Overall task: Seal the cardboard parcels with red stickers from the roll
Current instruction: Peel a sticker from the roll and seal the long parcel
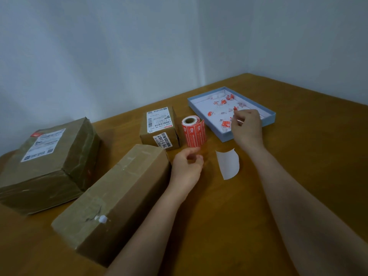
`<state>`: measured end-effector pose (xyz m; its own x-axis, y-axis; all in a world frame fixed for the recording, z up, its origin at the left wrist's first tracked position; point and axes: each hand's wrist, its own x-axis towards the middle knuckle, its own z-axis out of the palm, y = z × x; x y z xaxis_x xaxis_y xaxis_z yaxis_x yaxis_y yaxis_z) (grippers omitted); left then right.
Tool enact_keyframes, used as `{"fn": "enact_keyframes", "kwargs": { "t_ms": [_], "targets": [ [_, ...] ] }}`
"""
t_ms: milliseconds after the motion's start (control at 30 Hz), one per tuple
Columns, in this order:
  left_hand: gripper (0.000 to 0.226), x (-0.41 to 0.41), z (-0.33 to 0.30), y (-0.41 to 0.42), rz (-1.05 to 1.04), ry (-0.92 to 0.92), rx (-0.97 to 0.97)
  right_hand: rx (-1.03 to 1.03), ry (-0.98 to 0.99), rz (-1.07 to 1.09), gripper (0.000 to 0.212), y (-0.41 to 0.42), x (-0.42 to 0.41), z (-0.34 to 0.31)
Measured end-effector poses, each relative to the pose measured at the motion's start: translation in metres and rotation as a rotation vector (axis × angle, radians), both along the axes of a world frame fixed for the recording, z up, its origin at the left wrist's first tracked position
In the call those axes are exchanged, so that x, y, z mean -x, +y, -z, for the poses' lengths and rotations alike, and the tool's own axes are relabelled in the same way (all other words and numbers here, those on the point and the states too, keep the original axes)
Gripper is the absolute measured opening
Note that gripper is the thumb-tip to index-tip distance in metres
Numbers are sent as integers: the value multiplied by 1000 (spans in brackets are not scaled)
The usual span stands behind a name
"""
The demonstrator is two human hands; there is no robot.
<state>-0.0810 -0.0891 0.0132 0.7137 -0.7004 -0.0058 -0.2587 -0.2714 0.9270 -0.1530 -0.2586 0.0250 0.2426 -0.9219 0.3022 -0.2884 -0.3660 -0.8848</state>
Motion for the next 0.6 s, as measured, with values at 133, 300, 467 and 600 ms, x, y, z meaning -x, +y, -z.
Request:
{"fn": "enact_keyframes", "kwargs": {
  "t_ms": [133, 300, 467, 600],
  "targets": [
    [29, -2, 0, 6, 46, -38, -19, 32, 37, -40, 40, 3, 2, 3],
    [23, -10, -2, 17, 69, -106, -40, 43, 155, -101, 55, 5, 5, 5],
    [22, -16, -5, 24, 65, -141, -56, 40, 221, -109, 62, 6, 7, 3],
    [23, -14, -5, 23, 71, -160, -58, 50, 152, -103, 42, 14, 10, -1]
  ]
}}
